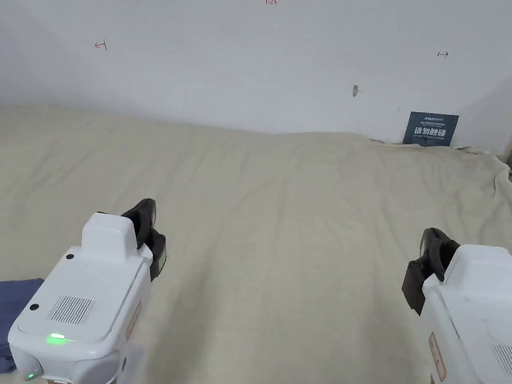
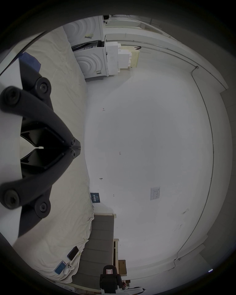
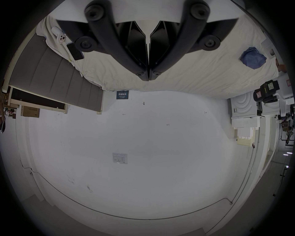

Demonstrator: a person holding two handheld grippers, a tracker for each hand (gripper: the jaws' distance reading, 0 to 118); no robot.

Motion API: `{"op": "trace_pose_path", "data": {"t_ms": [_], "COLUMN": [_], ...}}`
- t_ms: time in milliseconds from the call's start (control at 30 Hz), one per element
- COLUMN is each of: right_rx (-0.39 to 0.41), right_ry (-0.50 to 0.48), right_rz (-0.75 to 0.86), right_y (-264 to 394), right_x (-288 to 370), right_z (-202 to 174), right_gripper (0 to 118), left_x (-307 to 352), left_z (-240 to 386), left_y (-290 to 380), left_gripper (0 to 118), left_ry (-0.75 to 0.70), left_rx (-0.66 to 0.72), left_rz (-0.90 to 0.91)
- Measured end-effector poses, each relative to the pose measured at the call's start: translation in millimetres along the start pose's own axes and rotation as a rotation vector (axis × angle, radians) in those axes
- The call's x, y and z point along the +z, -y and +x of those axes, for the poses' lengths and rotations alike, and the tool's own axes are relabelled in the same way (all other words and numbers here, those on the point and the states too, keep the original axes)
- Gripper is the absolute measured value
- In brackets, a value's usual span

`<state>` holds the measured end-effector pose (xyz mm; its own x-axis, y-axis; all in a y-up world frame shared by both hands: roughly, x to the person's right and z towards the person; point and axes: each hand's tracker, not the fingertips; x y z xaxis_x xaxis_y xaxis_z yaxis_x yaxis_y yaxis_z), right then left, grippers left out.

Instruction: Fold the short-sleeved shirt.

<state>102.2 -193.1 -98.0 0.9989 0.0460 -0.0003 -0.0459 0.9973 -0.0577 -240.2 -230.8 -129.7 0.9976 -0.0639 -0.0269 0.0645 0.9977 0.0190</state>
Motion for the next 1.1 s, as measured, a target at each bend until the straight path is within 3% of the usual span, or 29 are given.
{"op": "trace_pose_path", "data": {"t_ms": [100, 167, 200, 233, 267, 433, 1100], "right_rx": [0.003, 0.000, -0.001, -0.003, -0.004, -0.007, -0.014], "right_ry": [0.008, 0.008, 0.007, 0.007, 0.011, 0.022, 0.014], "right_rz": [-0.002, -0.003, -0.005, -0.007, -0.006, 0.006, 0.026], "right_y": [-1.0, 0.0, 0.2, 0.2, 0.4, 3.3, -2.0], "right_x": [1.2, 1.0, 0.7, 0.4, 0.4, -1.0, 2.1], "right_z": [-1.3, 0.2, 0.9, 1.3, 1.3, 5.2, 2.3], "right_gripper": [4, 38, 58, 78, 89, 117, 118], "left_x": [0.3, -0.5, -0.9, -1.4, -2.1, -3.3, 0.4], "left_z": [-0.1, -1.6, -3.3, -4.3, -4.3, -6.6, -9.7], "left_y": [0.1, -0.5, -0.4, -0.4, -0.2, 0.2, -3.0], "left_gripper": [3, 19, 30, 49, 64, 118, 118], "left_ry": [-0.013, -0.017, -0.014, -0.011, -0.015, -0.040, -0.046], "left_rx": [-0.003, 0.019, 0.030, 0.035, 0.036, 0.038, 0.035], "left_rz": [0.005, -0.002, -0.005, -0.009, -0.013, -0.011, 0.026]}}
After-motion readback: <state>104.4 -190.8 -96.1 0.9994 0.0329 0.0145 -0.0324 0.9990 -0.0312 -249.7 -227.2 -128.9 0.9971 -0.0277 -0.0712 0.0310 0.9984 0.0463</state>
